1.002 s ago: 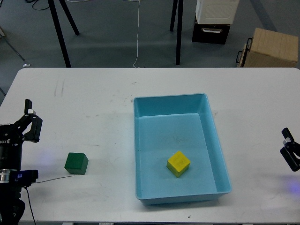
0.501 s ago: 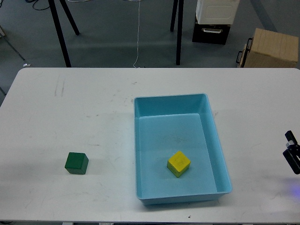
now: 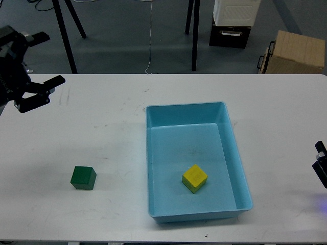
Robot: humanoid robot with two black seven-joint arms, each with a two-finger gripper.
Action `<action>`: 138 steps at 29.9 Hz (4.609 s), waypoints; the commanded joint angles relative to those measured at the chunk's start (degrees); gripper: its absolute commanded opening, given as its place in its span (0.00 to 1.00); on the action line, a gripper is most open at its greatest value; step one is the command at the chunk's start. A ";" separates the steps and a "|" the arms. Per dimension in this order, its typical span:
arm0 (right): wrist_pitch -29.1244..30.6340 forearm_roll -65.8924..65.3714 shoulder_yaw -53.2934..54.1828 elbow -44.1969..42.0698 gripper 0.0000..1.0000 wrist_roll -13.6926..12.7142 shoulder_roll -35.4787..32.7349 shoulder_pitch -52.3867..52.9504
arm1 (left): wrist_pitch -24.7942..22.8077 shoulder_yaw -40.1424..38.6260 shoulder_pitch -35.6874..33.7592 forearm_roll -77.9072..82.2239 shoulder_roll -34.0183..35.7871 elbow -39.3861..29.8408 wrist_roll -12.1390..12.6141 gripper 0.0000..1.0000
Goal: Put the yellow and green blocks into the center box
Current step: 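Raise the left gripper and swing it above the green cube, then lower the left gripper and close it on the green cube, then lift the green cube and carry it over the blue tray, then lower the green cube into the tray beside the yellow cube and release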
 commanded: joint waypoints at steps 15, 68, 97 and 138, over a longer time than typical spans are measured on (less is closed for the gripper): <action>0.00 -0.15 0.41 -0.40 1.00 -0.08 -0.06 0.08 | 0.02 68.27 -54.98 14.88 -22.16 14.34 3.95 1.00; 0.00 -0.33 0.58 -1.37 1.00 -0.16 -0.15 -0.18 | 0.02 76.29 -38.04 31.08 -22.62 11.79 3.25 0.64; 0.00 -0.33 1.81 -1.37 1.00 -0.16 -0.85 -0.36 | 0.02 65.40 -61.59 27.21 -31.04 11.44 2.10 0.00; 0.00 -0.50 3.92 -1.90 1.00 -0.16 -1.55 -1.85 | 0.02 70.23 -59.13 25.02 -62.87 23.74 -1.32 0.85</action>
